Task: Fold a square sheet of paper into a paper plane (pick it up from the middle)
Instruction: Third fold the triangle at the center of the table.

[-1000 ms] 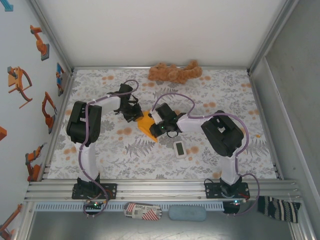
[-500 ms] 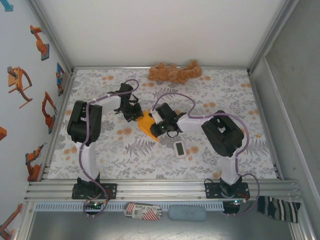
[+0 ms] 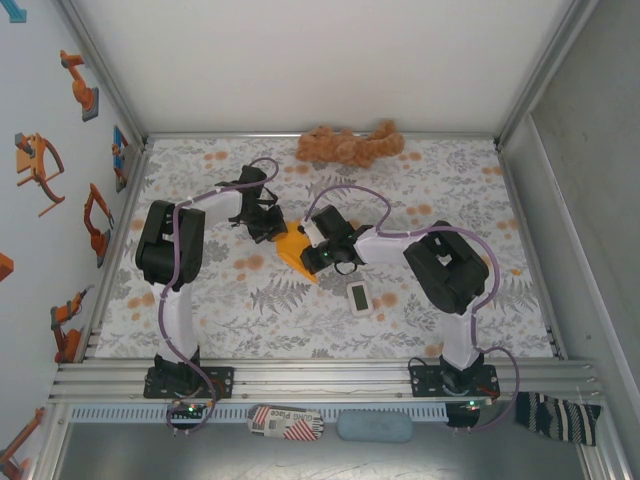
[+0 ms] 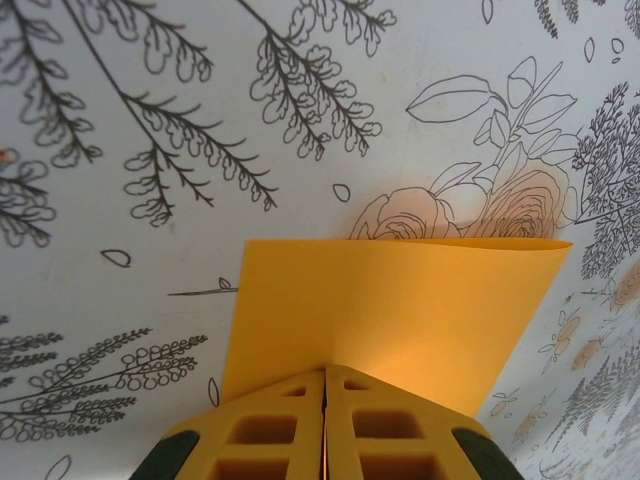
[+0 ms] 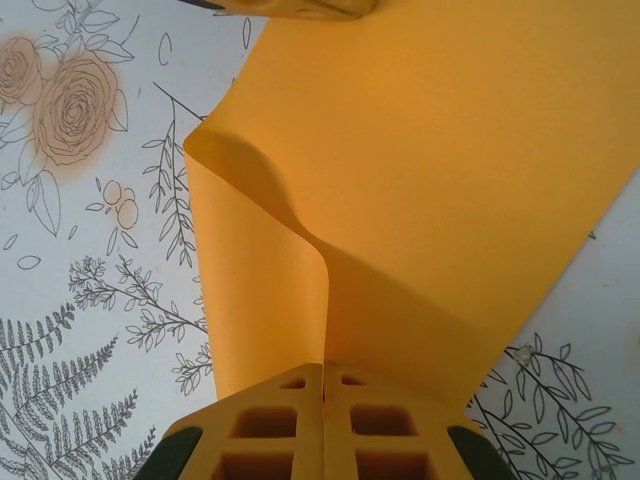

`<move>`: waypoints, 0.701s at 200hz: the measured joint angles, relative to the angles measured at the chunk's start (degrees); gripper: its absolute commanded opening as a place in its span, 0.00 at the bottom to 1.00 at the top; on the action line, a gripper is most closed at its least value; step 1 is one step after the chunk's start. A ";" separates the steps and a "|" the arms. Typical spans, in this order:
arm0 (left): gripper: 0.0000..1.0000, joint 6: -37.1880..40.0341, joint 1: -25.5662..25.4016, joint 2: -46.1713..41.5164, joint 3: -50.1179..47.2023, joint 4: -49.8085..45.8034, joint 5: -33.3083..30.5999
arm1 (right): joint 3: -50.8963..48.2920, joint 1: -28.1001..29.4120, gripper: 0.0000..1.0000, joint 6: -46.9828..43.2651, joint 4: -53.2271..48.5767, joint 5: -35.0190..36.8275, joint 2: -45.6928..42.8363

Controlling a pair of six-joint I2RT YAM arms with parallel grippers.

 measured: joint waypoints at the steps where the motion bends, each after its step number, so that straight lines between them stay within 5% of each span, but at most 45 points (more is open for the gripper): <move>1: 0.09 0.00 0.00 0.00 0.00 0.00 0.00 | 0.00 0.00 0.00 0.00 0.00 0.00 -0.02; 140: 0.09 0.20 0.00 0.24 0.39 -0.46 0.11 | 0.00 0.00 0.00 0.00 -0.13 0.96 -0.42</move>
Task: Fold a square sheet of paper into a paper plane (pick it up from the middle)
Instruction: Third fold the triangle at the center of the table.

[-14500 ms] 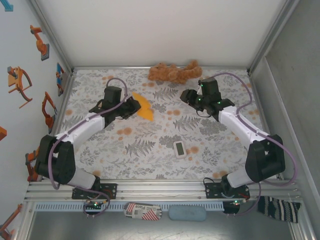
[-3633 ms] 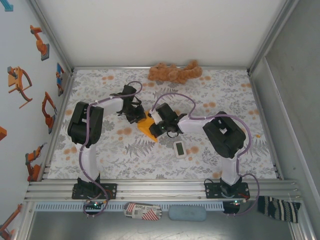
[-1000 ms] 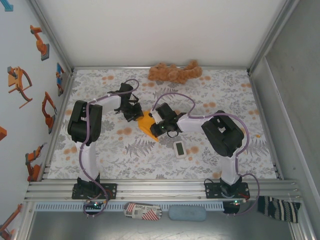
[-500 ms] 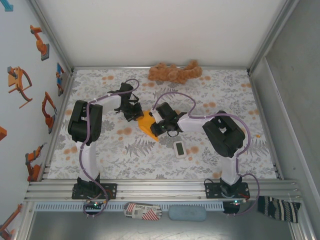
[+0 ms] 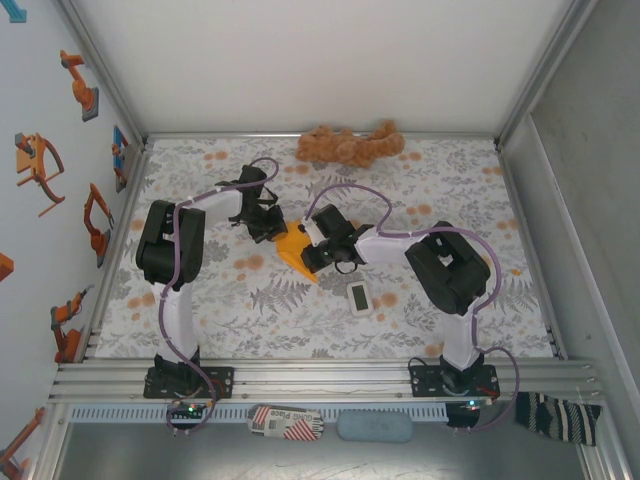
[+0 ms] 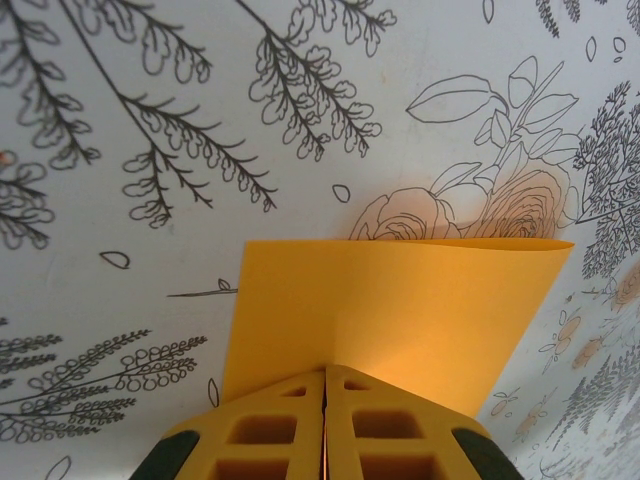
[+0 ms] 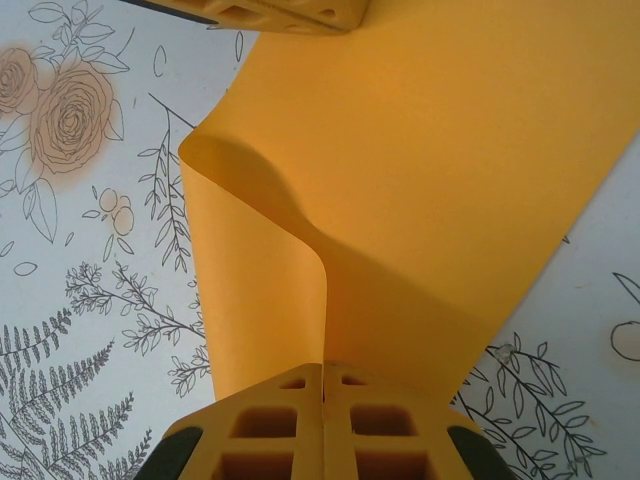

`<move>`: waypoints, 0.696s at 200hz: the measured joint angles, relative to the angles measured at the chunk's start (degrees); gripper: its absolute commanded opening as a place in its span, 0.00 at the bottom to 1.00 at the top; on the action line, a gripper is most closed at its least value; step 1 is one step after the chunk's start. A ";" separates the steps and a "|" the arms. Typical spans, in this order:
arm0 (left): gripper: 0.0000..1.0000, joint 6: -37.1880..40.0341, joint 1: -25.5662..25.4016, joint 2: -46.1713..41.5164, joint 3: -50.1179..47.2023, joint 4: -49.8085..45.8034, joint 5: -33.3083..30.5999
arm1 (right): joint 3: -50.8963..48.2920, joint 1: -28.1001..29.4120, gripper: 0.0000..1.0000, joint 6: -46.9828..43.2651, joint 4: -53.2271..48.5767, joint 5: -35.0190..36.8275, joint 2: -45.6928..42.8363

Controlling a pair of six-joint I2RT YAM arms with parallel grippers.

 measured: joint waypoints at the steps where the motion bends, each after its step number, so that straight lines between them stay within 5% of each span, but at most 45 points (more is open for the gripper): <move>1: 0.09 0.00 0.00 0.00 0.00 0.00 0.00 | 0.00 0.00 0.00 0.00 0.00 -0.02 0.00; 139: 0.09 0.00 0.00 0.02 0.02 -0.07 0.04 | 0.00 0.00 0.00 0.90 -0.94 -1.42 0.46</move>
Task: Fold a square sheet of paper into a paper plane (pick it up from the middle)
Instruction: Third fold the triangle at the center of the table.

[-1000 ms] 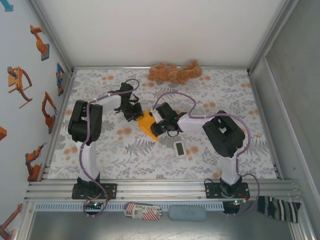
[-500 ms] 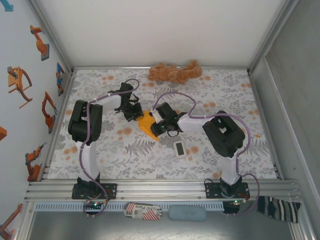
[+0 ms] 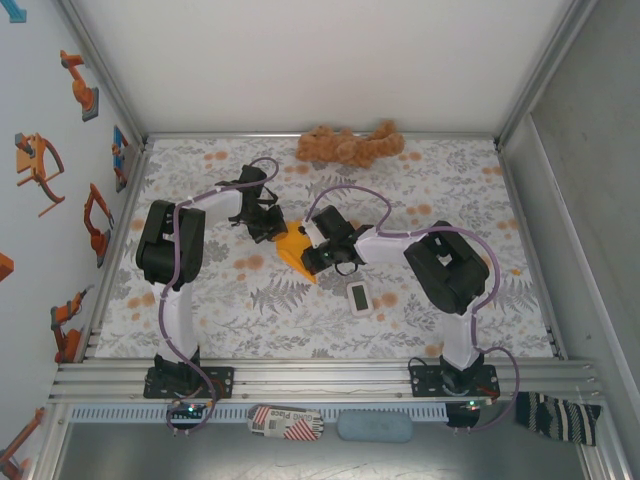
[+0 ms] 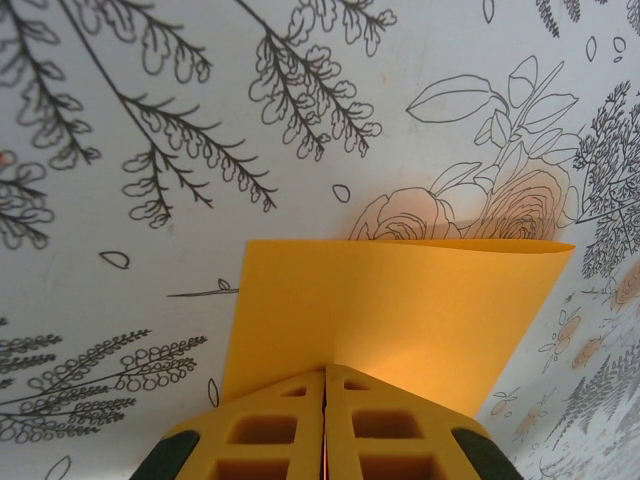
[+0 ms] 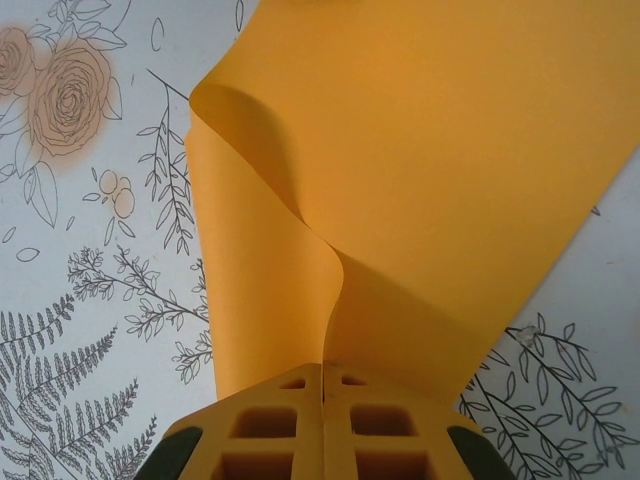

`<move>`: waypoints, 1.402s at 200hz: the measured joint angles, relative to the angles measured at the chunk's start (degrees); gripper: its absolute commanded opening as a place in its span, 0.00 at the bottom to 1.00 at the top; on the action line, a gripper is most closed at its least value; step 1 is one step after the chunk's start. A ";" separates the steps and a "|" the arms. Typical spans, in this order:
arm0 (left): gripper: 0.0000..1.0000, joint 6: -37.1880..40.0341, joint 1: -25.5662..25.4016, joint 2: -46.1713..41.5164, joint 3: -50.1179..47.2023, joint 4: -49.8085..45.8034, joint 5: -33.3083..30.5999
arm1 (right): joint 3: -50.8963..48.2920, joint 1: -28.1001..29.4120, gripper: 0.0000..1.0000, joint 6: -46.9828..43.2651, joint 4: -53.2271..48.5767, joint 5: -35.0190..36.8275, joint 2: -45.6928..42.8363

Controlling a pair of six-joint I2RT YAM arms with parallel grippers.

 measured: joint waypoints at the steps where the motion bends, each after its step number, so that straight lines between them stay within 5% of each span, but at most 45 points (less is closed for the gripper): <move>1: 0.09 0.00 0.00 0.00 0.00 0.00 0.00 | 0.00 0.00 0.00 0.00 0.02 0.00 0.00; 280: 0.09 0.24 0.00 0.63 0.68 -0.02 0.79 | 0.87 -0.39 0.00 -0.31 -1.29 -0.24 0.22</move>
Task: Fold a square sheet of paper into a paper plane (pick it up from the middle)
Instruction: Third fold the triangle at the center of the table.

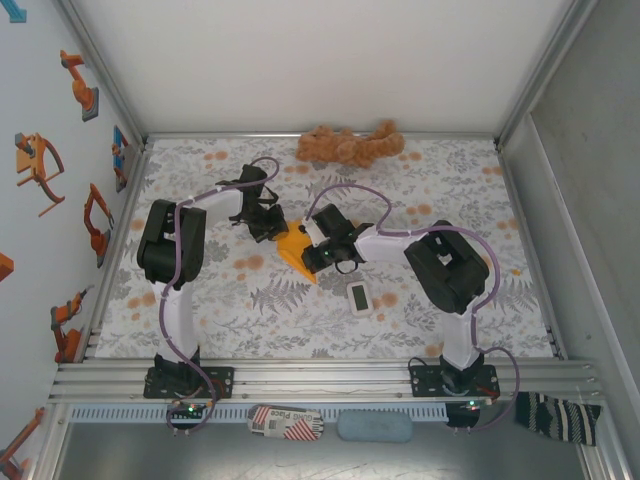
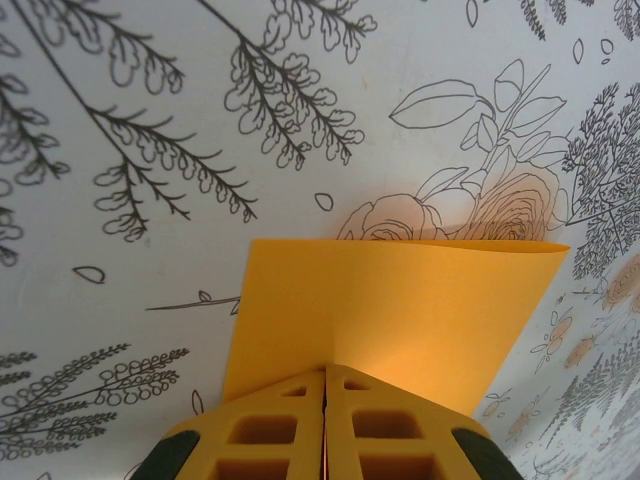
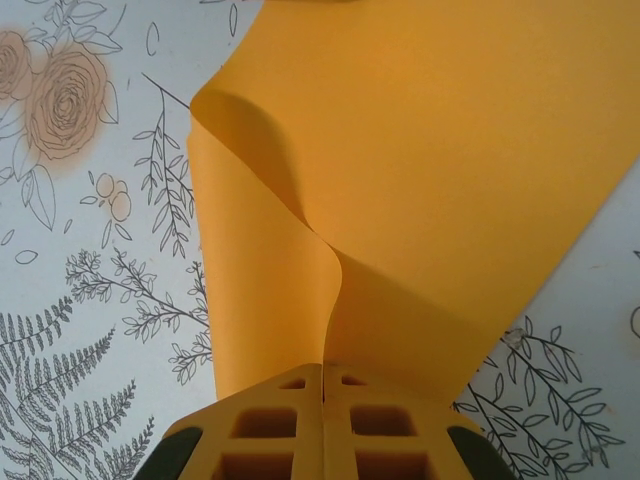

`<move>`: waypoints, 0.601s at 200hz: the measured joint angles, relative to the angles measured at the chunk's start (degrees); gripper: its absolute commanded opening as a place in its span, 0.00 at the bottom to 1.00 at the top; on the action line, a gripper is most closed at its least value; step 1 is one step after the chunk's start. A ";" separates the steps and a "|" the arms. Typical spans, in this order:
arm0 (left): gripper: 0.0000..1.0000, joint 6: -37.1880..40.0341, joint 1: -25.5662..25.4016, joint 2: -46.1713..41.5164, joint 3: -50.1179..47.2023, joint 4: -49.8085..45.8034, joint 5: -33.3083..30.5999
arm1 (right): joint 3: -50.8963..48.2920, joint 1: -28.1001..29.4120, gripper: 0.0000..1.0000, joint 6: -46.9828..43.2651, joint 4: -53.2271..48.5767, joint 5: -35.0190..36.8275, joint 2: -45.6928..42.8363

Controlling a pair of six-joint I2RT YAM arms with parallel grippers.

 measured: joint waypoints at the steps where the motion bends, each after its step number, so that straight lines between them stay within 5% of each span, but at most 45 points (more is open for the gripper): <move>1: 0.09 0.00 0.00 0.00 0.02 0.00 0.00 | 0.00 0.00 0.00 0.00 -0.02 0.00 0.02; 120: 0.09 0.17 0.00 0.00 0.02 -0.02 0.00 | 0.79 -0.04 0.00 0.02 -0.72 0.07 0.52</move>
